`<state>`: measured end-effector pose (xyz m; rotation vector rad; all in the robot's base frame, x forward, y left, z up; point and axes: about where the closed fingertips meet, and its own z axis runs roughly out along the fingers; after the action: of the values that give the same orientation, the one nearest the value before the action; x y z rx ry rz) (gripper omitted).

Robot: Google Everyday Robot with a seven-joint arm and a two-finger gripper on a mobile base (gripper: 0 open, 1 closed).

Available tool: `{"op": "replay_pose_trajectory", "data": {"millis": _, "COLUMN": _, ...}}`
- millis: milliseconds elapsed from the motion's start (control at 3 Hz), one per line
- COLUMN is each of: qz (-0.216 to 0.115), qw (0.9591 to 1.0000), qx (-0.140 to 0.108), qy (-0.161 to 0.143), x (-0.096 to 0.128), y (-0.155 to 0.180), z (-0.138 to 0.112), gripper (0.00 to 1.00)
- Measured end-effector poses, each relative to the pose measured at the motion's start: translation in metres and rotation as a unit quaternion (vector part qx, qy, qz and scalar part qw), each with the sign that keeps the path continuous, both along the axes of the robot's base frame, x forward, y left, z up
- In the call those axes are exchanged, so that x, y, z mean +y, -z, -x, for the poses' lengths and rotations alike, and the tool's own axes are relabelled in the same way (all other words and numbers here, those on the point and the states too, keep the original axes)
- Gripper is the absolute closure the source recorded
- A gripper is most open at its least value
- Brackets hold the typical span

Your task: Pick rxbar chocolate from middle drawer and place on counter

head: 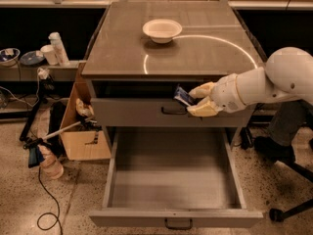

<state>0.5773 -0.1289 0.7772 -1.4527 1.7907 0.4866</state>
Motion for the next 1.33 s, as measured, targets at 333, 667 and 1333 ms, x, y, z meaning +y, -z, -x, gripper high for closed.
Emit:
{"op": "replay_pose_trajectory", "data": {"millis": 333, "qz": -0.01, "qw": 0.9993, "qx": -0.035, "qy": -0.01, "x": 0.004, "y": -0.038, "z": -0.007, "gripper": 1.0}}
{"op": "replay_pose_trajectory", "data": {"millis": 667, "qz": -0.015, "qw": 0.9982, "qx": -0.055, "qy": -0.017, "x": 0.007, "y": -0.06, "z": -0.012, "gripper": 1.0}}
{"op": "replay_pose_trajectory", "data": {"millis": 1333, "qz": -0.021, "qw": 0.9967, "qx": -0.076, "qy": -0.018, "x": 0.009, "y": -0.083, "z": -0.017, "gripper": 1.0}}
